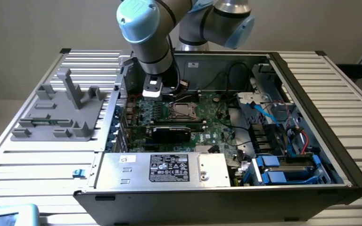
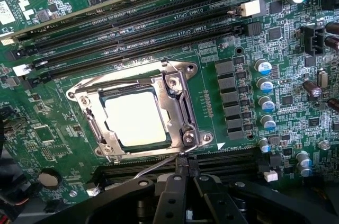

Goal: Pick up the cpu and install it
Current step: 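Install the first cpu locking lever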

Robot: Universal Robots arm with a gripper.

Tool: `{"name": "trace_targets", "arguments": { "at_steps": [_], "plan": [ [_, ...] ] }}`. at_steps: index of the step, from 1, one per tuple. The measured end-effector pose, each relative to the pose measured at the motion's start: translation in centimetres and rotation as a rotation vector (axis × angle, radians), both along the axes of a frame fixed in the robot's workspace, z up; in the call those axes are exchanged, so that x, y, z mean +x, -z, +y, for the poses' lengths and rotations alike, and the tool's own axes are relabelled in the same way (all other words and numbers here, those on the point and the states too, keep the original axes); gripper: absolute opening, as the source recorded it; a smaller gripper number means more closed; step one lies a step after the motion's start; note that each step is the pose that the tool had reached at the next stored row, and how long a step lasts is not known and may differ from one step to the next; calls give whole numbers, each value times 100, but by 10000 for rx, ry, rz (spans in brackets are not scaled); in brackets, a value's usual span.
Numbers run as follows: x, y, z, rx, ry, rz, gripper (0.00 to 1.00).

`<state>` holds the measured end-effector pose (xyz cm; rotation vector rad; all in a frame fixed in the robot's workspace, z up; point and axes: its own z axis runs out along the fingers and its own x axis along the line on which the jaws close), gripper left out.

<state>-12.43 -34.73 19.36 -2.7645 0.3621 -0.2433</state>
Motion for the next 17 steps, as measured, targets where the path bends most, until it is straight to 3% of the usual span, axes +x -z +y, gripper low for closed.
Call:
{"name": "trace_targets", "arguments": {
  "at_steps": [9,14,17],
  "plan": [
    [6,0,-9,42,100,-2,11],
    [6,1,-9,142,117,-14,11],
    [6,2,-12,161,140,-18,11]
  ]
}}
